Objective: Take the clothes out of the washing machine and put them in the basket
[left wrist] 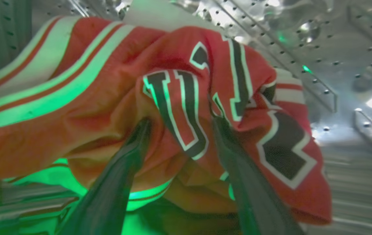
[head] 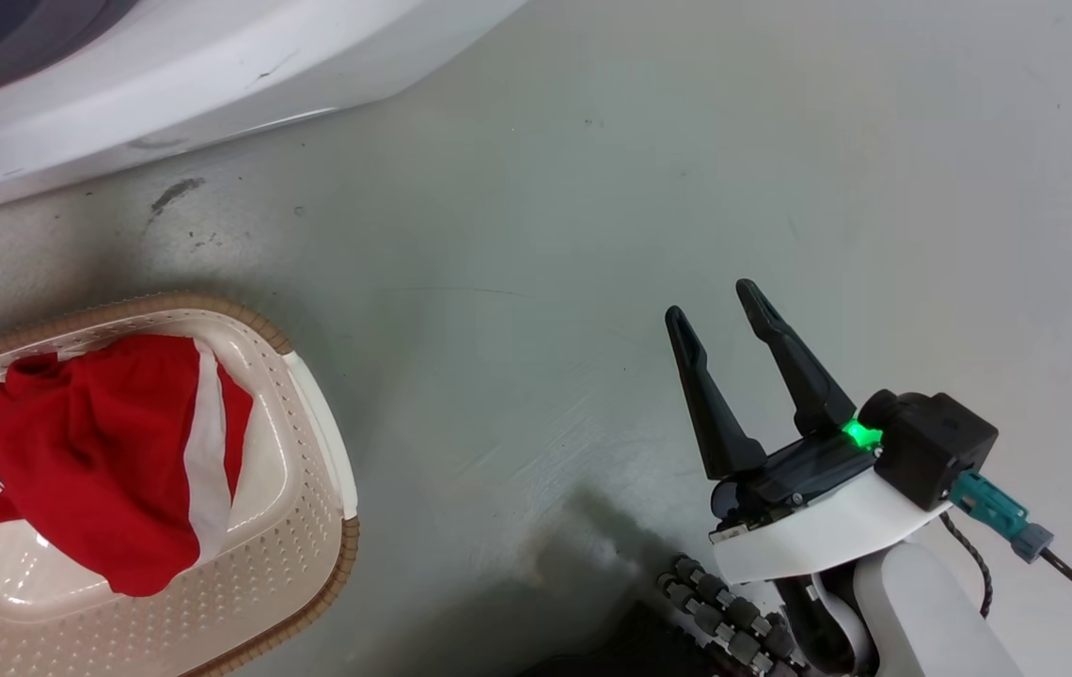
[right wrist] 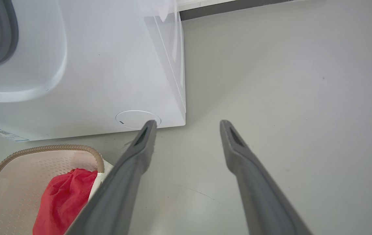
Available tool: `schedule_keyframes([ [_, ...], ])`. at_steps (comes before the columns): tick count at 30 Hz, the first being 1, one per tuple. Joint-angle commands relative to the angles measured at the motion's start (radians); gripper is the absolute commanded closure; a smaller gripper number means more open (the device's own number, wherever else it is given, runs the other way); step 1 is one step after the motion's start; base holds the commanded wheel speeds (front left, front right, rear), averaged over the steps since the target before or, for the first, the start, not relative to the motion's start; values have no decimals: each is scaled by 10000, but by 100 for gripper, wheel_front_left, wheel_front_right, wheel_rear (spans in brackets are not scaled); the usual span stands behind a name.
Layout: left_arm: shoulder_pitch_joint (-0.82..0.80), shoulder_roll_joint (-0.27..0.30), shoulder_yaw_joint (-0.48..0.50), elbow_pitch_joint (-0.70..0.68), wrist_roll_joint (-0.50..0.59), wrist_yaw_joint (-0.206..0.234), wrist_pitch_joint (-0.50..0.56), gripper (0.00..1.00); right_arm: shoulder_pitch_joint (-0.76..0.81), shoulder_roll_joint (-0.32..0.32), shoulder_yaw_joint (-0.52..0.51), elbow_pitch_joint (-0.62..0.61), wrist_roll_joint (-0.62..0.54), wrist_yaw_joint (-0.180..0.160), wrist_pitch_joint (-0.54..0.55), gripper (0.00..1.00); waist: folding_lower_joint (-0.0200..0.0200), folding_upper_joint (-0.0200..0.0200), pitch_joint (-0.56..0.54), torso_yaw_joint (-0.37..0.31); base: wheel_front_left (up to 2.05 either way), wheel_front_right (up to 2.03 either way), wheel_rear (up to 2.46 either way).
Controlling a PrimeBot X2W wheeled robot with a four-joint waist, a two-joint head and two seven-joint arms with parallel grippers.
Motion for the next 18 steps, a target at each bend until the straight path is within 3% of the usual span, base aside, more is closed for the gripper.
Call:
schedule_keyframes([
  [1, -38, 66, -96, -25, 50, 160, 264, 49, -43, 12, 59, -28, 84, -7, -37, 0, -1, -1, -6, -37, 0, 0, 0],
  [2, 1, 100, -110, -89, 71, 255, 313, 100, -65, 12, 91, -22, 113, -7, -37, 0, -1, -1, -17, -54, 0, 0, 0],
  [8, 529, 312, -234, -908, 182, 556, -431, 100, -102, 12, 157, -1, 215, -7, -36, 0, -1, -1, -174, -115, 0, 0, 0],
  [18, 2323, 320, -98, -2377, -56, 524, -3776, 100, -195, 7, -245, 129, -42, -7, -36, 0, -1, -1, -982, 222, 0, 0, 0],
])
